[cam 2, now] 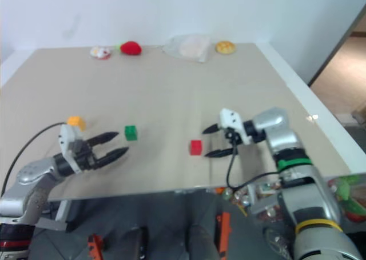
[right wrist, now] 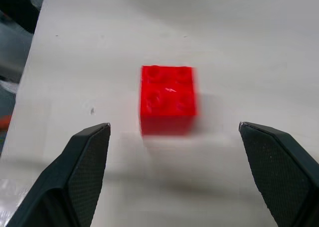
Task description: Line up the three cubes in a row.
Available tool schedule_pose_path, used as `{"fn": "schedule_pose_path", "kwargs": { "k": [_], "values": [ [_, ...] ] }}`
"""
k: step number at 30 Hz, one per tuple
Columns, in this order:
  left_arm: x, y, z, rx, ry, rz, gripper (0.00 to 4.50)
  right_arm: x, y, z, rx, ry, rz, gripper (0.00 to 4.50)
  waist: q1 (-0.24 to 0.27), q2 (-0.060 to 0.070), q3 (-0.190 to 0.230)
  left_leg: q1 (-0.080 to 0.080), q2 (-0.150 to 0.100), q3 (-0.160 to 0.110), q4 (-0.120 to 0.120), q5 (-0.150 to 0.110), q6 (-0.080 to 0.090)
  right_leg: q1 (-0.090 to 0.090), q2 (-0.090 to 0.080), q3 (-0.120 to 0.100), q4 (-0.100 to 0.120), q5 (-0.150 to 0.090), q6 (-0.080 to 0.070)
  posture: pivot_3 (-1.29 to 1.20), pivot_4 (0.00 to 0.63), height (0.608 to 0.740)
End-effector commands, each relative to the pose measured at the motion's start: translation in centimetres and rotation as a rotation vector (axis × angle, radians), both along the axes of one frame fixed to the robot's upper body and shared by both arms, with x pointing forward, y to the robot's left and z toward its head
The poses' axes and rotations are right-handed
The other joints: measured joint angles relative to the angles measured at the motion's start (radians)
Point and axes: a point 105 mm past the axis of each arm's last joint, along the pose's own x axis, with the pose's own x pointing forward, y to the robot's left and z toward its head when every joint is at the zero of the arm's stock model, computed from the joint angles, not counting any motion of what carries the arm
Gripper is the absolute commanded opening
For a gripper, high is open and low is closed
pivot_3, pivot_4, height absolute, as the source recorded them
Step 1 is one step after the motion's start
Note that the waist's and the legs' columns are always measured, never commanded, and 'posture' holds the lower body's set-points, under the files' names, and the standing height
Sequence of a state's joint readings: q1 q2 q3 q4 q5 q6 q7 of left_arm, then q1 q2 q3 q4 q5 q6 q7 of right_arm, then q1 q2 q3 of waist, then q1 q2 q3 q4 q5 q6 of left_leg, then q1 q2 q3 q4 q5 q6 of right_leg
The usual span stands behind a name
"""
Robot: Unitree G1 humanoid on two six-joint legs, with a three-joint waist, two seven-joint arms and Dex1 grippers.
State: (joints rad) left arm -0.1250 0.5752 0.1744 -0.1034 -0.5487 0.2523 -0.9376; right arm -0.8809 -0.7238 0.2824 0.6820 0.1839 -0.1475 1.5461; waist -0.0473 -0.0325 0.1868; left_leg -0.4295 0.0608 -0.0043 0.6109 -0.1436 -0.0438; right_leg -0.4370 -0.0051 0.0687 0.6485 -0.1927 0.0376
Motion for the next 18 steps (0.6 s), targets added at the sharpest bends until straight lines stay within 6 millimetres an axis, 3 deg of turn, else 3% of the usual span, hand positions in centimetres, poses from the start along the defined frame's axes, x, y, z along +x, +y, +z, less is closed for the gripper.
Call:
{"fn": "schedule_pose_path", "kwargs": {
  "k": [1,3,7,18],
  "values": [
    [0.4,1.3,0.5,0.032,-0.035,0.062,3.65,-0.9,-0.2,2.9,0.026,-0.042,0.062,4.28,-0.001,0.000,0.000,0.000,0.000,0.000,0.000,0.000,0.000,0.000,0.000,0.000,0.000,0.000,0.000,0.00,0.150,0.740],
    [0.5,1.6,0.2,0.050,-0.041,0.082,3.65,-0.9,-0.1,4.4,0.070,-0.067,0.058,4.28,-0.002,0.000,0.000,0.000,0.000,0.001,-0.002,0.000,0.000,-0.002,0.000,0.001,0.000,0.000,0.000,0.00,0.150,0.740],
    [1.2,1.7,-0.7,0.068,-0.040,0.101,3.65,-2.4,3.2,8.6,0.313,-0.084,0.113,4.28,-0.002,0.000,0.000,0.000,0.000,0.002,-0.004,0.000,0.000,-0.004,0.001,0.003,0.000,0.000,0.000,0.00,0.150,0.740],
    [3.3,1.1,-1.4,0.081,-0.056,0.086,3.65,-7.7,7.8,6.7,0.419,0.005,0.207,4.28,0.006,-0.002,-0.001,-0.004,0.000,0.002,-0.002,0.000,-0.001,-0.004,0.001,0.003,0.000,-0.001,0.001,0.00,0.150,0.740]
  ]
}}
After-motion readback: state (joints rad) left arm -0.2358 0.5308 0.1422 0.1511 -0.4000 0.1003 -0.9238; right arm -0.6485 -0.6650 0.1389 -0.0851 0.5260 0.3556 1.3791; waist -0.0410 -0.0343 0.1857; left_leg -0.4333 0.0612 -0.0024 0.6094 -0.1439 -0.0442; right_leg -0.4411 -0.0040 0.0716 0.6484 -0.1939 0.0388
